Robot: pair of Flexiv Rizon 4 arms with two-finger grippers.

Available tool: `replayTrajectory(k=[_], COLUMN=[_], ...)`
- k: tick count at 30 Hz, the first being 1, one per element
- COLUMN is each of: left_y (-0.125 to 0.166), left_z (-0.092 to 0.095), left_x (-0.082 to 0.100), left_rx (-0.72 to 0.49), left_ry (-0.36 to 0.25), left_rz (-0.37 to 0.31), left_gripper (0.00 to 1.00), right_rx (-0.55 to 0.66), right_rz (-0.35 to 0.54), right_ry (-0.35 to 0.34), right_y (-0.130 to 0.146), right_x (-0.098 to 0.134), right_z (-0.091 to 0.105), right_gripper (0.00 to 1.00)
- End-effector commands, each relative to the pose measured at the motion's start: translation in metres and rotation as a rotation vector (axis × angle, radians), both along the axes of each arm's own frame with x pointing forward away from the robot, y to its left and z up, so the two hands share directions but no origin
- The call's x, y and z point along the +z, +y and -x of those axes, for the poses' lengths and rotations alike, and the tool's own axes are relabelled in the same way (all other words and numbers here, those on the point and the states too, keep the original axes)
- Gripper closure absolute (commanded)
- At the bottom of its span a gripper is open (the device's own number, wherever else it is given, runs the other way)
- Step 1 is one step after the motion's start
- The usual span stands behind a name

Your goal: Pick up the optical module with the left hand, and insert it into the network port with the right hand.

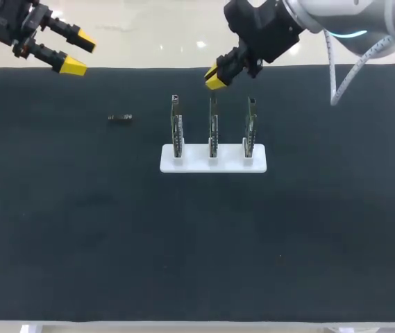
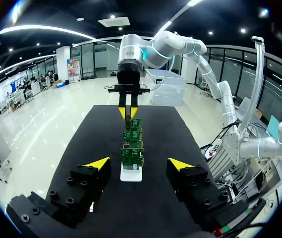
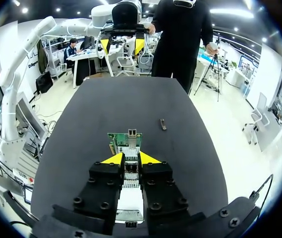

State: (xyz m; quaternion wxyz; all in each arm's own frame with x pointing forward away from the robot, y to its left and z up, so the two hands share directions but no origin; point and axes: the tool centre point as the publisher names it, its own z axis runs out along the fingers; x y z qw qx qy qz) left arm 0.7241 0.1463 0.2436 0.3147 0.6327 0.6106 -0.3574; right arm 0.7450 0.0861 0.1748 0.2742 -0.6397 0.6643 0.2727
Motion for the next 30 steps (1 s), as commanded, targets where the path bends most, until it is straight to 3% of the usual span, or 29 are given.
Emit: replayTrajectory(k=[1,2,3,13,15,16,30], left_y=[0.000,0.000,0.000,0.000,0.000,0.000,0.000], left_z=[-0.001,-0.001,-0.001,-0.001,-0.001,-0.001,-0.001], left_x=[0.000,0.000,0.000,0.000,0.000,0.000,0.000], left_rx=[-0.002,-0.002,-0.002,-0.002,-0.002,-0.002,-0.002], left_ry=[0.002,0.002,0.002,0.002,0.002,0.002,0.002], left_rz=[-0.003,-0.003,-0.003,-0.003,-0.003,-0.003,-0.003], left_gripper=[0.00,0.00,0.00,0.00,0.00,0.00,0.00], right_rx=[-0.008,-0.008,-0.015,-0.028,-0.027,-0.019,-0.002], right_rz=[-0.004,-0.003,-0.001,0.013,0.019,0.028,0.033], right_ry=[-0.006,-0.006,-0.006,-0.002,-0.001,0.000,-0.005], right_y=[0.001,0.002,0.002,0.004,0.003,0.002,0.000], right_x=[0.000,0.000,0.001,0.009,0.010,0.011,0.000], right_z=[0.000,0.001,0.001,0.004,0.004,0.004,0.001], right_gripper=[1.00,0.65,0.00,0.00,0.58,1.00,1.00])
